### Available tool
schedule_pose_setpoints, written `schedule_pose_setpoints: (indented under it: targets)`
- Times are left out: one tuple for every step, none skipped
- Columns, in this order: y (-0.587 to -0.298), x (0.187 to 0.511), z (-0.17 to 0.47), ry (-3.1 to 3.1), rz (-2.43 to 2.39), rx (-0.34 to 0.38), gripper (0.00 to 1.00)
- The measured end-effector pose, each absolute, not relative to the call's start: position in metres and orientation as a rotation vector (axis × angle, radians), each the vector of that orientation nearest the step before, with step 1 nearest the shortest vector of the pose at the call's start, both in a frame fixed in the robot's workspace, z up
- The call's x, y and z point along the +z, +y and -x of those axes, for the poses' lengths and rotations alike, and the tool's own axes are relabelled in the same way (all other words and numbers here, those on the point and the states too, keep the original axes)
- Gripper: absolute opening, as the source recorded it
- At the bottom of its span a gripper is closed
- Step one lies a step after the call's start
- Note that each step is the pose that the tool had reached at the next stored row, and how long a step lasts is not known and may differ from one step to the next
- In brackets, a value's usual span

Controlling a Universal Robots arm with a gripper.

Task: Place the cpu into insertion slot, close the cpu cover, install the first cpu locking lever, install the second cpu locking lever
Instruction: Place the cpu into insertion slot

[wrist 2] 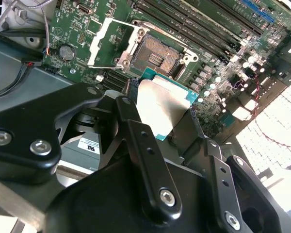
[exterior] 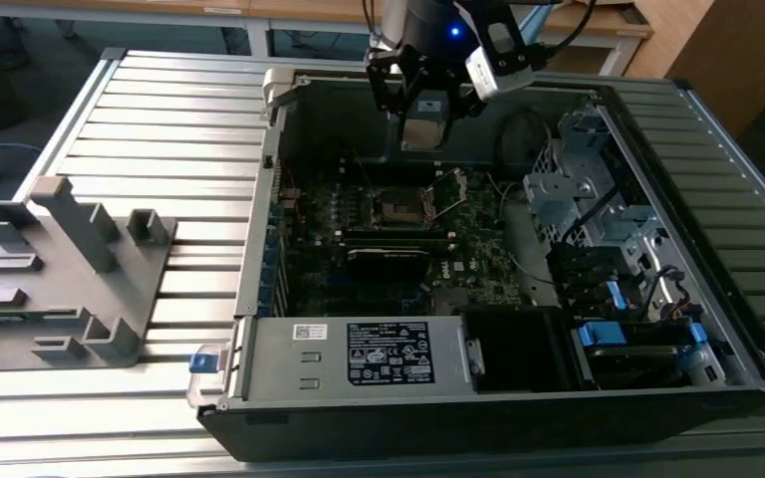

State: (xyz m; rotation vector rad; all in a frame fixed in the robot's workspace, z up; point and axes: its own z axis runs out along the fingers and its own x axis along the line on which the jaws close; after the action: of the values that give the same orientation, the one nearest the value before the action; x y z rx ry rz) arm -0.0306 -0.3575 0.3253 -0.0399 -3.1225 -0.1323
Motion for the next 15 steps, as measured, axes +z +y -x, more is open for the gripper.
schedule_pose_setpoints:
  targets:
    - [-0.3575,0.3253,0.0306,-3.122,0.040,-0.132,0.54]
    - [-0.3575,0.3253,0.0306,-3.122,0.040,-0.132,0.54]
    - [-0.3575,0.3250,0.0307,-3.123,0.040,-0.133,0.54]
    - [-0.3575,0.3245,0.0309,-3.123,0.040,-0.133,0.54]
    - [-0.3575,0.3241,0.0309,-3.124,0.040,-0.132,0.54]
    - [-0.3575,0.3241,0.0309,-3.123,0.040,-0.131,0.54]
    - [-0.3575,0.3241,0.0309,-3.123,0.040,-0.131,0.54]
    - [-0.3575,0.3240,0.0309,-3.123,0.040,-0.131,0.54]
    - [-0.3575,0.3239,0.0309,-3.124,0.040,-0.131,0.54]
    - [-0.3575,0.3239,0.0309,-3.124,0.040,-0.131,0.54]
    - [-0.3575,0.3239,0.0309,-3.124,0.040,-0.131,0.54]
    - [-0.3575,0.3238,0.0309,-3.124,0.040,-0.131,0.54]
    - [-0.3575,0.3233,0.0309,-3.124,0.040,-0.132,0.54]
    - [-0.3575,0.3228,0.0309,-3.124,0.040,-0.132,0.54]
    - [-0.3576,0.3222,0.0310,-3.124,0.040,-0.132,0.54]
